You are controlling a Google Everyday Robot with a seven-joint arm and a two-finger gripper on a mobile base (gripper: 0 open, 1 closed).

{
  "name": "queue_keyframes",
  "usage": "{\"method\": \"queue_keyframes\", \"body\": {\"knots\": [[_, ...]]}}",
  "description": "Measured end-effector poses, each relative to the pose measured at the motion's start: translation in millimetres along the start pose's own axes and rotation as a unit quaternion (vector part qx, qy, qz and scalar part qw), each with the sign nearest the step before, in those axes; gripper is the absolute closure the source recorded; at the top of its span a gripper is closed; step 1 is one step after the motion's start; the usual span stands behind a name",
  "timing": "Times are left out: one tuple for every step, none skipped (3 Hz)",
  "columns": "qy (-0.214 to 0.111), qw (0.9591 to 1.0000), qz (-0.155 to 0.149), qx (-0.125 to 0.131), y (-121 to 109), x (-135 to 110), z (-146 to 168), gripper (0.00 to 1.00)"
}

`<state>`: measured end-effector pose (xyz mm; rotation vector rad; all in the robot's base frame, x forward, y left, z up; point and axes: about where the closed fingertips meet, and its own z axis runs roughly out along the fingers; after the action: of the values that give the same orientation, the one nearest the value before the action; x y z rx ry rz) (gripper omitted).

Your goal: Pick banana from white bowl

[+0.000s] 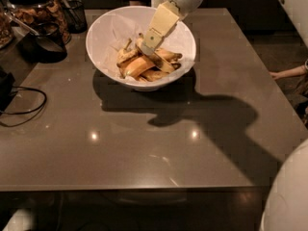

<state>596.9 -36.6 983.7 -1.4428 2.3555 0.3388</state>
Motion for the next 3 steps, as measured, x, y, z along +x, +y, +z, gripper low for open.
{"method": "queue_keyframes", "body": {"knots": [[0.005,1.0000,0.000,0.000,0.7,-10.8,8.9,0.12],[0.019,0.9998,0.000,0.000,0.1,-15.7,22.6,0.18],[0.027,0.9996,0.007,-0.003,-4.1,-13.6,33.4,0.22]]}}
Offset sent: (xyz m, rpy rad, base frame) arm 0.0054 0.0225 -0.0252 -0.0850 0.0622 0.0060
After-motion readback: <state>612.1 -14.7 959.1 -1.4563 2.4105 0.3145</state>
